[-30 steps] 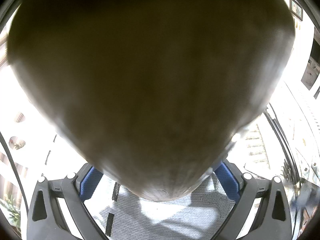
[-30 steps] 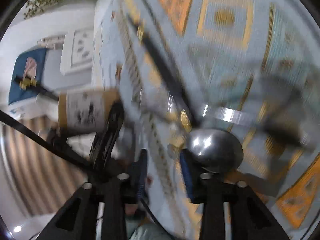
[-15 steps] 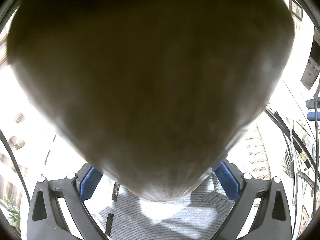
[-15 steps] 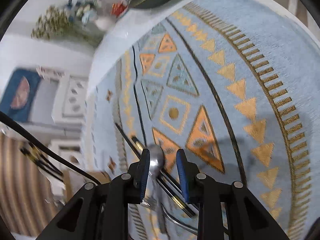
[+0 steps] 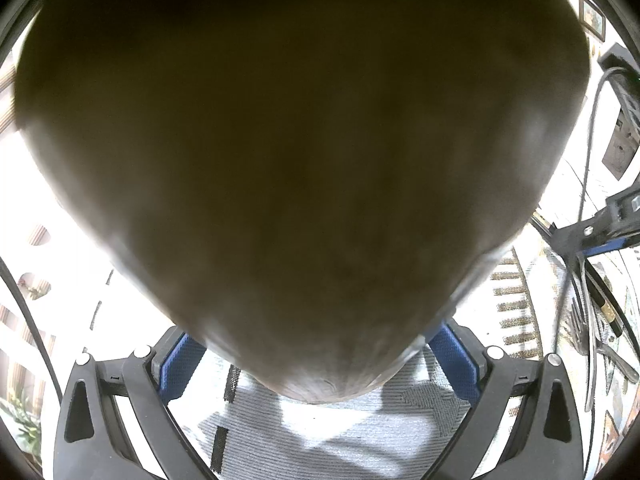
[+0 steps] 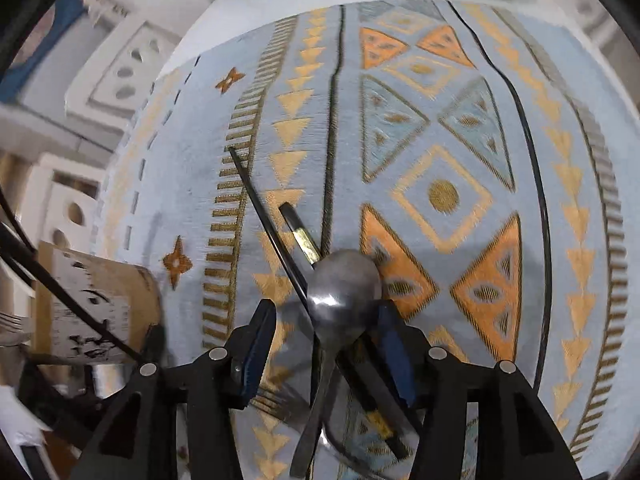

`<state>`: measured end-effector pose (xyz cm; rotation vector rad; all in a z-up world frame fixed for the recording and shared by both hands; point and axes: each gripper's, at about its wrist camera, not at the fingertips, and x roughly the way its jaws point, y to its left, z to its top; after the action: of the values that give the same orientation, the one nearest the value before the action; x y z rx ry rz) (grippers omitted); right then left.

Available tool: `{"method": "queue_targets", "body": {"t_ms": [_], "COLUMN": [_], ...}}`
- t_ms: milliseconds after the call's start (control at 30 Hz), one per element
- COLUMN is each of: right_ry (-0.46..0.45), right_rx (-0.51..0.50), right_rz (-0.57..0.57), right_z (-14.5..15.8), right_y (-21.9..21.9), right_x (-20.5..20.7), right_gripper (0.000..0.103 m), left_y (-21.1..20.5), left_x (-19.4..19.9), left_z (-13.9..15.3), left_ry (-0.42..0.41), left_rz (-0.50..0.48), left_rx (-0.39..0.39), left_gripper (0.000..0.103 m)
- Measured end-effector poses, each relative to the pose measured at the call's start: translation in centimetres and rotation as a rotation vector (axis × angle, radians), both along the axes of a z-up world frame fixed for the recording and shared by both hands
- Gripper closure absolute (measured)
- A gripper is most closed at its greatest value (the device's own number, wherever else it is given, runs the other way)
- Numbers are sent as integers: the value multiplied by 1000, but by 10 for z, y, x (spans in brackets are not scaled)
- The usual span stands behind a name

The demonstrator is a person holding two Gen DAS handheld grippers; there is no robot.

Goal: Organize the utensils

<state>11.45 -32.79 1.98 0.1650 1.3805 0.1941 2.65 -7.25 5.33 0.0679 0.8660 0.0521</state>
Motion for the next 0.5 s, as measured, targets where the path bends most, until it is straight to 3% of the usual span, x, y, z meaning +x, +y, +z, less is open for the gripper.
{"method": "queue_targets", "body": {"t_ms": [100,133,233,500], "right_ry": [-51,-61,-61,-13], "right_rx": [-103,-117,-30,237], "right_rz": [51,60,47,-187], "right_z": [-1,0,6,6], "right_y": [13,15,0,-83], "right_x": [1,1,-1,-12], "right_gripper": [59,68,68,68], "left_y": [0,0,0,-1], "left_x": [0,0,0,1], "left_z": [0,0,0,-3], "left_ry": [0,0,0,0], "left_rz": [0,0,0,0], "left_rx": [0,-1,0,1], "left_gripper": [2,2,2,1]}}
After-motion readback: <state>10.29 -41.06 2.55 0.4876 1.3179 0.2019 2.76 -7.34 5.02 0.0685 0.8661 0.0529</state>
